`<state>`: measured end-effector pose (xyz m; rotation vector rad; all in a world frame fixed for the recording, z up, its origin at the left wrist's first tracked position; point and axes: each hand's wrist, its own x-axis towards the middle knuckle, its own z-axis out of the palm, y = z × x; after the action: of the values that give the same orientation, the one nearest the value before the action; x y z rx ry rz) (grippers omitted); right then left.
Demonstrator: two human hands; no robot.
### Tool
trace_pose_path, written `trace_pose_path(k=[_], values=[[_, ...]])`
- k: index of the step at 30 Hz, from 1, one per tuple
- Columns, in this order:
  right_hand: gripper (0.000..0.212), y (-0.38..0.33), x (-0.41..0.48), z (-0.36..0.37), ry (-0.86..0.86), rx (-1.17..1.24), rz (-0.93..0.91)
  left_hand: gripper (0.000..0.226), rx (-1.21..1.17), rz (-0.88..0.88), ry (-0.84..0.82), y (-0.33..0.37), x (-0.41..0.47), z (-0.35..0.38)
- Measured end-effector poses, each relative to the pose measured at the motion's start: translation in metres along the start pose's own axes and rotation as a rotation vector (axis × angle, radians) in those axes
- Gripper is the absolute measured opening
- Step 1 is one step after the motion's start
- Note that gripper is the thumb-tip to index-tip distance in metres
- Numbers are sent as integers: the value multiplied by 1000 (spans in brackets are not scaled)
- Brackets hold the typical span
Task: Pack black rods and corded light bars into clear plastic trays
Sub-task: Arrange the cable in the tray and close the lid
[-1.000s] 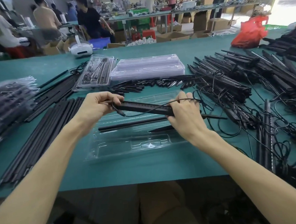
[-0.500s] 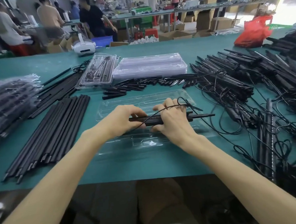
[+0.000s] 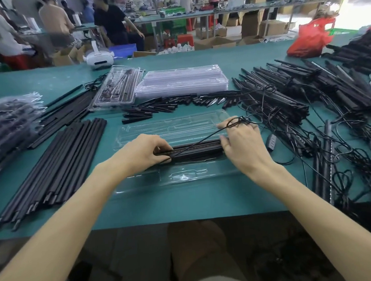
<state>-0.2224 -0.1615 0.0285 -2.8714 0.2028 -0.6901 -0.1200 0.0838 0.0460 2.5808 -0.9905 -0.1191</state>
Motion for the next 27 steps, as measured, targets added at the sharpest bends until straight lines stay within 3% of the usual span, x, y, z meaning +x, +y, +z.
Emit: trace_pose_path(k=[5,10,15,18,21,27], values=[[27,3,-5,-9,-115,-205,29,25,7,-54,-33,0,8,-5],[27,5,-13,-32,-214,-17,59,30,-53,-51,-14,-5,5,1],[17,12,-13,-44,-18,102,97,19,-156,18,101,-6,1,12],[42,14,-9,-36,-21,136,23,12,-151,59,142,0,3,20],[50,17,0,-22,-78,142,-21,13,-180,52,162,4,4,26],[32,22,10,4,-274,205,53,24,-176,78,120,-1,2,27]])
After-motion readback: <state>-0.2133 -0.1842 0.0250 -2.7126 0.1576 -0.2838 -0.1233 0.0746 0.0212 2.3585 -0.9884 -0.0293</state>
